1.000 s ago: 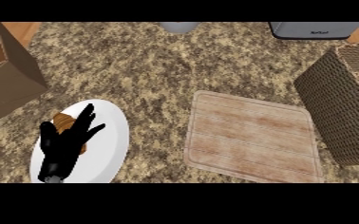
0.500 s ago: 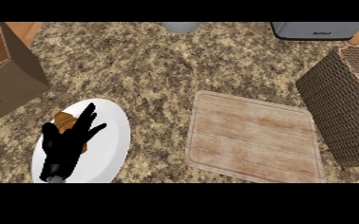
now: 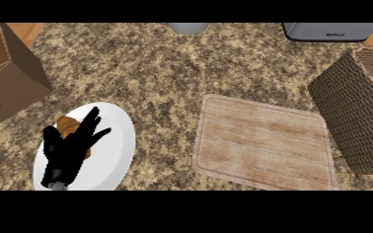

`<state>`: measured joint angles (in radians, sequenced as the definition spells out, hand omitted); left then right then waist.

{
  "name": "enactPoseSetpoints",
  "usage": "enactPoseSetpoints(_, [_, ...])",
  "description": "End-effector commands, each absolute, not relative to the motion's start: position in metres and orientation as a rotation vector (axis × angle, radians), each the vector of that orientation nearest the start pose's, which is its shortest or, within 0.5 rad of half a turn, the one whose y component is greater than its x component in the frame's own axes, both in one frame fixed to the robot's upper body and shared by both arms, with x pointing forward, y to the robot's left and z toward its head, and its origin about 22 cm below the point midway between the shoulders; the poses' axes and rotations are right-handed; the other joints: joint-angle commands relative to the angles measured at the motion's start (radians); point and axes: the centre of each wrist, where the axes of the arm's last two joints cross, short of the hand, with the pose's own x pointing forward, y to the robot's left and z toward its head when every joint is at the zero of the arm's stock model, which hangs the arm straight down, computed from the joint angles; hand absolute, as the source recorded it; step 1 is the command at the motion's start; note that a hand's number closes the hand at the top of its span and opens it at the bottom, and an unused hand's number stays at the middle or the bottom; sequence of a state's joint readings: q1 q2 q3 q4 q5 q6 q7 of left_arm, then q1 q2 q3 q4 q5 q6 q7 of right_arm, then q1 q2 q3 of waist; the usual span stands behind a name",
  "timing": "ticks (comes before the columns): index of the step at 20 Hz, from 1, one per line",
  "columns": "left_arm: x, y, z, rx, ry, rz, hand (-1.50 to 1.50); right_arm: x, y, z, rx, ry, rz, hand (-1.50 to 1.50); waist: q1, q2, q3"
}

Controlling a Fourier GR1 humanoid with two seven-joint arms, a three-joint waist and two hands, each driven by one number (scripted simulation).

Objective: Pick the cupcake from the cutting board and place it in the basket

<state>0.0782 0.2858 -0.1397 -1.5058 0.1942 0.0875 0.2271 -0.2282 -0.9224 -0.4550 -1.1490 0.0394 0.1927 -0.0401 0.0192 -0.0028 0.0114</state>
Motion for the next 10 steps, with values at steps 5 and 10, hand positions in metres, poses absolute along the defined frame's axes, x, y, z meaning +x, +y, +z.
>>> enactPoseSetpoints(5, [0.216,0.293,-0.033,0.147,-1.020,-0.038,0.00,0.248,-0.551,0.184,-0.926,-1.544,0.291,-1.50,-0.005,0.009,-0.010])
enactPoseSetpoints(10, [0.188,0.296,-0.046,0.157,-1.009,-0.038,0.00,0.229,-0.581,0.217,-0.870,-1.569,0.101,-1.50,-0.008,0.005,-0.011])
